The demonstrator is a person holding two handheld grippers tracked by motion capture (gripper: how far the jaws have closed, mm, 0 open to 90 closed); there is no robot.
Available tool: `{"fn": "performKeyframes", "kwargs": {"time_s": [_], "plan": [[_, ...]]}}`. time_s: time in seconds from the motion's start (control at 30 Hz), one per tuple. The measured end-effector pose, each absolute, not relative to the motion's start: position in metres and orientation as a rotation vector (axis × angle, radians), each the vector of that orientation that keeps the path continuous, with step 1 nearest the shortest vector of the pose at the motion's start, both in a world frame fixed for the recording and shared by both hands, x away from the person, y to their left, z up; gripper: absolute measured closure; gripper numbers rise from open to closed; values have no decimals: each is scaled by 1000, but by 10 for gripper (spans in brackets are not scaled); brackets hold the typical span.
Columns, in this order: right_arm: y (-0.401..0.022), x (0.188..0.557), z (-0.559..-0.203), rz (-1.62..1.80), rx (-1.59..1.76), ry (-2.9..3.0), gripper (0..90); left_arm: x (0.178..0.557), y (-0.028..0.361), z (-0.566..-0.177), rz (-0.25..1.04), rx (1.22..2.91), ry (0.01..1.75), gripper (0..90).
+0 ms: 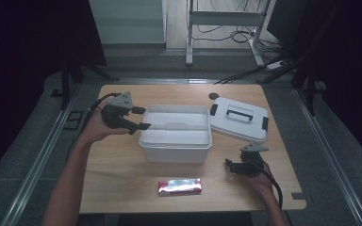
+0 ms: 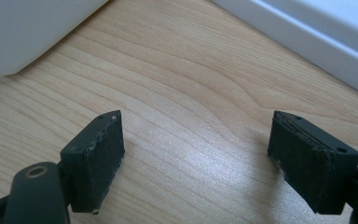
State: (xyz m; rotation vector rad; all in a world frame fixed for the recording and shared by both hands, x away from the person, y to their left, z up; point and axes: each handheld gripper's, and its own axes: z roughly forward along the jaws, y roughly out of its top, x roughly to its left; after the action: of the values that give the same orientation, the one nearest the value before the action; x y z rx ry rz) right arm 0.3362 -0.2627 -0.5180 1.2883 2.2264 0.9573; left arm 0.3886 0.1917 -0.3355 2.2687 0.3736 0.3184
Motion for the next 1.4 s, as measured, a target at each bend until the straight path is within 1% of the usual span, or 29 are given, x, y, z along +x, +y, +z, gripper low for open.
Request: {"fn": "performKeyframes", "kwargs": {"time_s": [0.33,0.7,0.97,1.2,1.4], "plan": [[-263,336,-518,957,1285,2226,178,409,178,-325,266,2328,324,391],[-263,336,-518,957,1285,2226,178,421,168,-323,254,2368,288,427],[-263,336,-518,959,1285,2224,178,432,156,-326,225,2420,267,476],[-263,336,-518,959,1283,2224,178,441,141,-331,177,2477,238,544],[-263,337,-518,959,1283,2224,178,444,133,-335,160,2496,219,564]]}}
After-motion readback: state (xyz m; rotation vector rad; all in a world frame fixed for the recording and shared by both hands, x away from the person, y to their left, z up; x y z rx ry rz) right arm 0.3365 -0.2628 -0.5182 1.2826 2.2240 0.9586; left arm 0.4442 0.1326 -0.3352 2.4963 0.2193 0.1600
